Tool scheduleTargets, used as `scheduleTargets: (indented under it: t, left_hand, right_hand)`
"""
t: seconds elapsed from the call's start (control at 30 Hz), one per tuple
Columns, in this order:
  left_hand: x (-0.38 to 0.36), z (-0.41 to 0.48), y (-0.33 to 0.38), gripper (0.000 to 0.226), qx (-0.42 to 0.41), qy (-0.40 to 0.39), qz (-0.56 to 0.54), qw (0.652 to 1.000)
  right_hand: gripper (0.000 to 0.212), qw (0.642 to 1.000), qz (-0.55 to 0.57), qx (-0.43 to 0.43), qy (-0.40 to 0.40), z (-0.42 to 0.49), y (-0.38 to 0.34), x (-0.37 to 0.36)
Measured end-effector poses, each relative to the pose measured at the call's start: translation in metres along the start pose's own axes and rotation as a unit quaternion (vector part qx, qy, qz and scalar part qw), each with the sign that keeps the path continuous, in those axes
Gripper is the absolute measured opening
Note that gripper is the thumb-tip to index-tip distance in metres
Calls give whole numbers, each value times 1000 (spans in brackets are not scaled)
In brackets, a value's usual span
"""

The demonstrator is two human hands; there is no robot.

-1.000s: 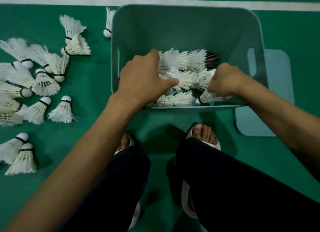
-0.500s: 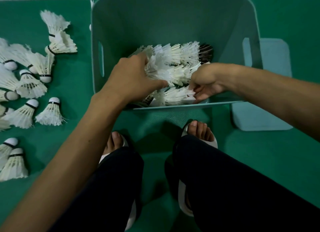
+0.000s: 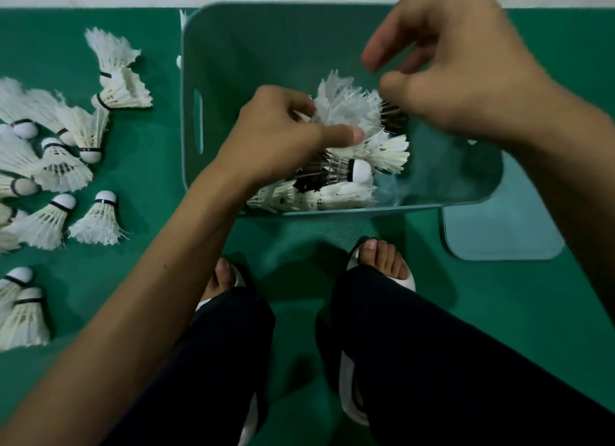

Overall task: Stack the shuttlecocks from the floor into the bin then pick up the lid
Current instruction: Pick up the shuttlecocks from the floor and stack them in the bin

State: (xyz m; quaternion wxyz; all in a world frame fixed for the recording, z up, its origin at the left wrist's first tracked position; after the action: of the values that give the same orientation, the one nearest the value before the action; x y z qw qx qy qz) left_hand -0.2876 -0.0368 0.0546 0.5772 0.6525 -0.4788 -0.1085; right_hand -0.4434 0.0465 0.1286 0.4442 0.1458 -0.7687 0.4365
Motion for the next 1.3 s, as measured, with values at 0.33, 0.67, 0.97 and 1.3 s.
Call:
scheduleTargets:
  t: [0.33, 0.67, 0.97, 1.3]
  left_hand:
    - [-30, -16, 13, 68, -111, 43, 149, 982]
    - [-2, -11, -12, 38, 5, 58, 201, 978]
    - [0, -14, -23, 38, 42, -6, 199, 979]
    - [5, -9, -26, 33, 62, 35, 136, 988]
  right_hand:
    - [28, 971, 134, -196, 7, -3, 20, -50]
    - [43, 939, -262, -220, -14, -6, 40, -26]
    - [18, 928, -212, -258, -166, 7, 71, -80]
    - [16, 831, 43, -445, -330, 18, 104, -97]
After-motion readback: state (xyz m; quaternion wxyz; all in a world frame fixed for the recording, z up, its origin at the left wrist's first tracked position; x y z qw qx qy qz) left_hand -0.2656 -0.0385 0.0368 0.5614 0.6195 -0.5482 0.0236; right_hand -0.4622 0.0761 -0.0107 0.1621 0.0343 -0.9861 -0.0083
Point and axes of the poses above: each hand's wrist, its own z-axis towards the middle knuckle, its own x-axis out of the back of the hand, y = z × x, the point moved 3 cm from there along z, towards the middle knuckle, and after that the axes turned 7 degrees about -x, right-handed, at the moved point
